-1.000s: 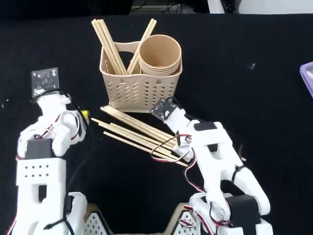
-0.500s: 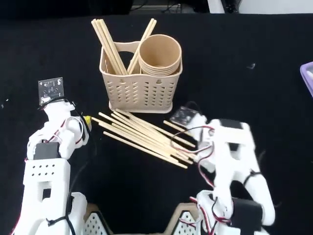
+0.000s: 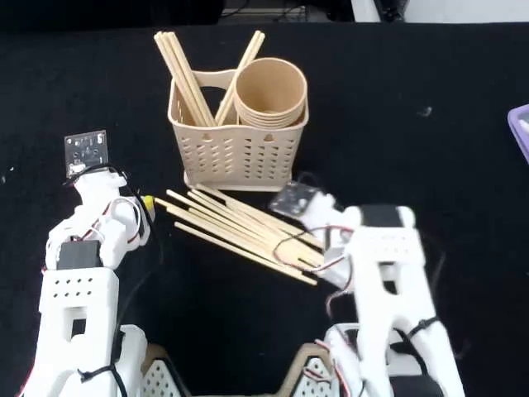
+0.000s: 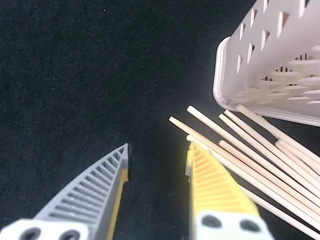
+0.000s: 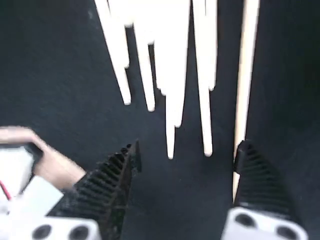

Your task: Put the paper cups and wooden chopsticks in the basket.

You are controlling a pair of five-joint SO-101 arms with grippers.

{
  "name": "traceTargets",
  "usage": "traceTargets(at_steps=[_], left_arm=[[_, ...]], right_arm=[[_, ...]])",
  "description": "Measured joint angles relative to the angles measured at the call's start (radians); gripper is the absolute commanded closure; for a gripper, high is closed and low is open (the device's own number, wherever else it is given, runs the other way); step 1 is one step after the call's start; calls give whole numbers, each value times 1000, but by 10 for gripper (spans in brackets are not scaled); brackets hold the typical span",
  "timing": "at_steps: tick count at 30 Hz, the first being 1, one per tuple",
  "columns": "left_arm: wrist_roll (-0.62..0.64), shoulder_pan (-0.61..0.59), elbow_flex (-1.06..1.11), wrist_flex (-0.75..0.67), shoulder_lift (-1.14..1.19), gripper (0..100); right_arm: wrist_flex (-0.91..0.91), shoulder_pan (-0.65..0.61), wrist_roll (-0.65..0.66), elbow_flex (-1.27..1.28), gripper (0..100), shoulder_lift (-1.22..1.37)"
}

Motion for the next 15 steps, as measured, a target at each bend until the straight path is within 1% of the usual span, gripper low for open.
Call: traceTargets(at_steps=[4,6,9,15], left_arm=[[0,0,0,0,0,812],[0,0,0,0,0,812],[0,0,0,0,0,812],[0,0,0,0,0,812]], right_arm=[[-135,-155,-149,43,778,-20],[-219,-198,-203,69,776,-9],[-296,-222,-235,71,755,60],[-319,-224,-244,18,753,252]])
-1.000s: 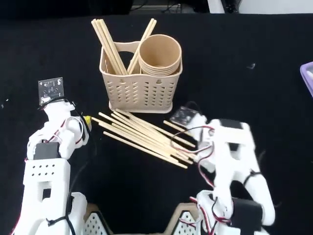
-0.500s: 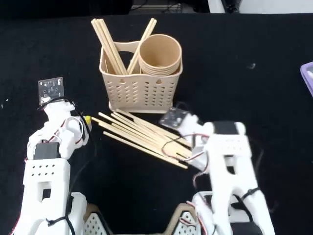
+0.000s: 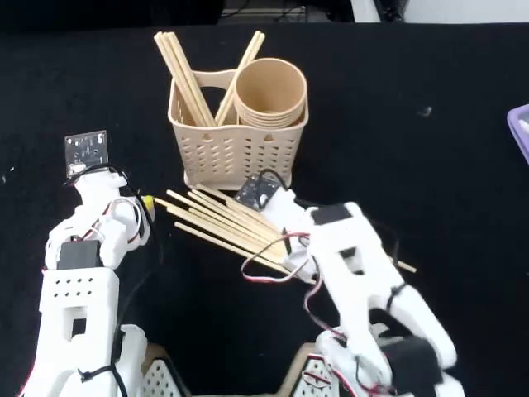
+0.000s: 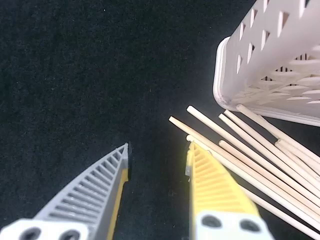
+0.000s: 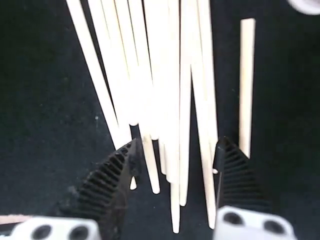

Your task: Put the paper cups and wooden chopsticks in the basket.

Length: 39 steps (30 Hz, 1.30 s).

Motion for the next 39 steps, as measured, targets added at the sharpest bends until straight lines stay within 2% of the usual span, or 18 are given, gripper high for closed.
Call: traceTargets(at_steps=[6,12,22,29,35,39], left_arm=[[0,0,0,0,0,812],[0,0,0,0,0,812],[0,0,0,0,0,812],[0,0,0,0,0,812],[0,0,0,0,0,812],[0,0,0,0,0,812]], right_arm=[[-37,0,0,-35,767,120],[-51,-2,12,-43,992,138],[75,-5,15,-37,987,-57],[92,-5,23,81,981,-175],[57,-5,23,133,801,-176],[49,-6,23,133,798,-176]])
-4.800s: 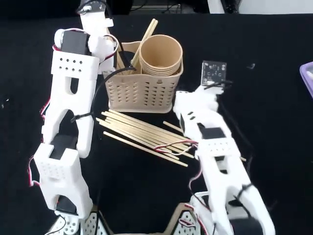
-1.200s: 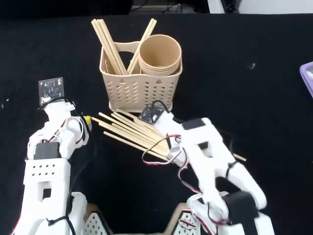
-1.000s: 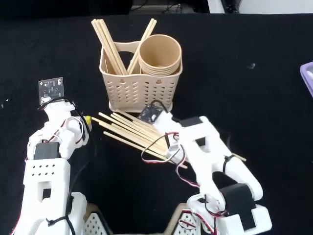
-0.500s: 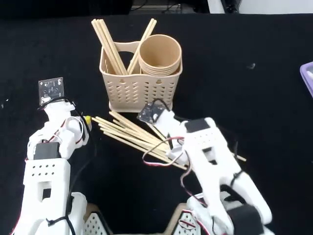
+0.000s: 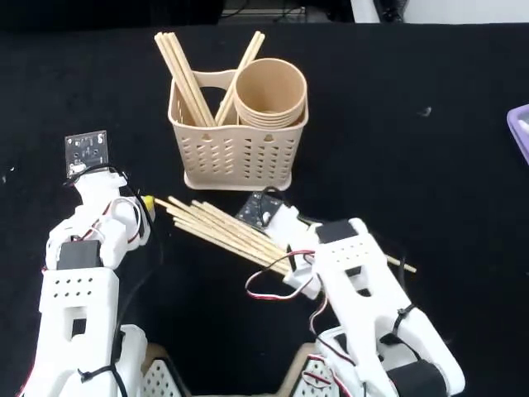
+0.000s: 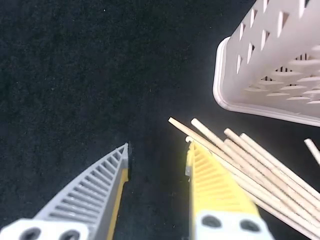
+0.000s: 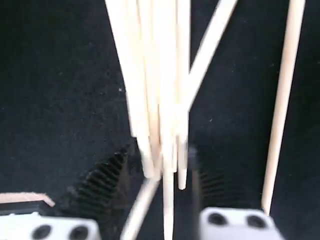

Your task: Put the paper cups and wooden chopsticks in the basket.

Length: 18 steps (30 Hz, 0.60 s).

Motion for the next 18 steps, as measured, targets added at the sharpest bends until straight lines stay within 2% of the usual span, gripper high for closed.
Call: traceTargets(at_steps=[4,10,18], left_arm=[[0,0,0,0,0,812],[0,0,0,0,0,812],[0,0,0,0,0,812]], right_arm=[[-2,-29,-41,0,796,0],[-14,-141,-114,-31,795,0],[-43,-164,-121,-32,797,14]])
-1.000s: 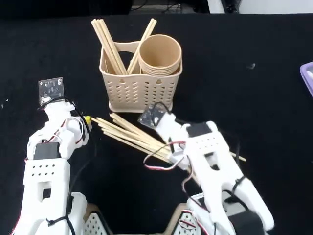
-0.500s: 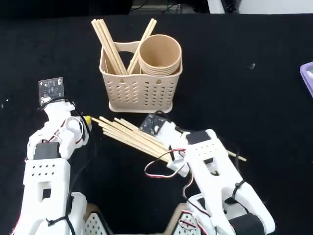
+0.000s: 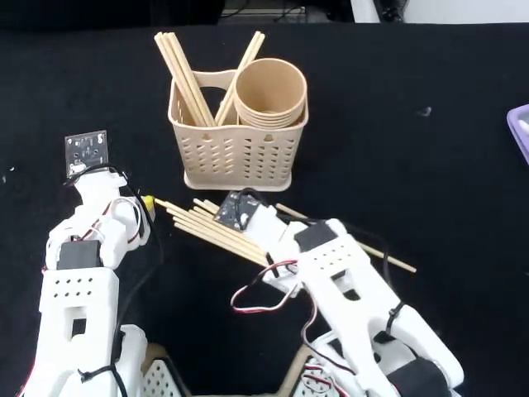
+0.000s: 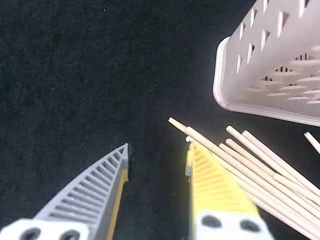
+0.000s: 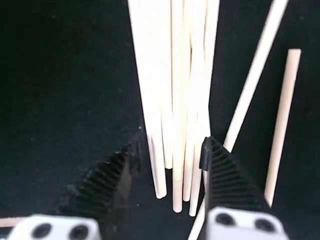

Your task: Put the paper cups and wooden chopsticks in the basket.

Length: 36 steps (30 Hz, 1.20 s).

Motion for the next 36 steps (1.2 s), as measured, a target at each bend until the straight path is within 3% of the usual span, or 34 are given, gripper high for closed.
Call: traceTargets(at_steps=[5,11,25,31,36], left_arm=[[0,0,0,0,0,812],[-2,0,0,0,0,812],[-2,0,0,0,0,812],[-2,0,0,0,0,812],[-2,0,0,0,0,812]], right_arm=[[-57,0,-2,-3,812,109],[-101,3,0,-28,989,184],[89,2,-44,23,972,-86],[100,2,-17,87,842,-123],[103,0,18,89,826,-123]])
